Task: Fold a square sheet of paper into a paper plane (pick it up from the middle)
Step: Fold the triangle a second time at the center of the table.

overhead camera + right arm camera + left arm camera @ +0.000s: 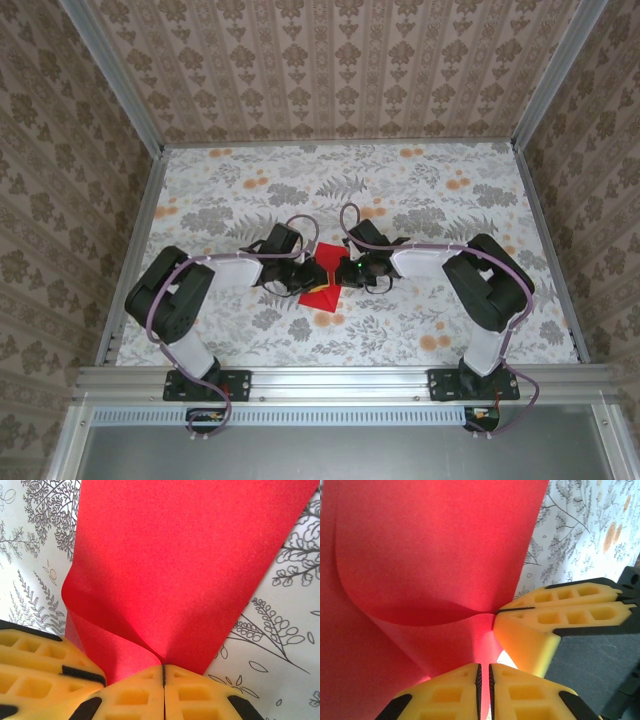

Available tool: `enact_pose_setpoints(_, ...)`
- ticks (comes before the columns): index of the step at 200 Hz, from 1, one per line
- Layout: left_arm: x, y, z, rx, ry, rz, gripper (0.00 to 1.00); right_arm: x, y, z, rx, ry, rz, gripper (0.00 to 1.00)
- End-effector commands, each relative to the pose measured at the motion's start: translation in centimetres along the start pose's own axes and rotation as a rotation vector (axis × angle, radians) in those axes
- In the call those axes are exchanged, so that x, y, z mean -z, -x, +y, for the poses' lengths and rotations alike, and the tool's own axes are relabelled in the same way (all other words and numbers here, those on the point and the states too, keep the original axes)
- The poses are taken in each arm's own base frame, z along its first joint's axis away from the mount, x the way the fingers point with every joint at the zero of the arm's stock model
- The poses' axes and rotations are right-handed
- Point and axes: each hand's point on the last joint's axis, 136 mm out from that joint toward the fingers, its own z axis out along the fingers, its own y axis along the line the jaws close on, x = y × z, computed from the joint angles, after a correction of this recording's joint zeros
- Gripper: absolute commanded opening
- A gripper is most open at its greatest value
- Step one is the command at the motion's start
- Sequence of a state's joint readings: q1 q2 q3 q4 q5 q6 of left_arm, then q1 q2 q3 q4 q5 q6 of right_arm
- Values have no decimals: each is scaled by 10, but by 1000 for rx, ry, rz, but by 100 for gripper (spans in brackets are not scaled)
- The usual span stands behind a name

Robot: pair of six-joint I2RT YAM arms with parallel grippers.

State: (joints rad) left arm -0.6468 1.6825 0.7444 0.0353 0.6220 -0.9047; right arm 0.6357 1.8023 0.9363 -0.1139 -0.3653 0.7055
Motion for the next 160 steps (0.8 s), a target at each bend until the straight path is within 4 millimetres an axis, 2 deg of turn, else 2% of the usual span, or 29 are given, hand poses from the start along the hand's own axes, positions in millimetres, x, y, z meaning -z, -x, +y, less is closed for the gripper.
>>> enact_pose_setpoints(1, -2, 2, -6, -28, -12, 10, 16, -2, 4, -4, 10, -36, -2, 7)
enact_pose_setpoints(160, -10, 1, 6, -1, 29, 33, 15, -1, 0, -17, -8, -93, 1, 6)
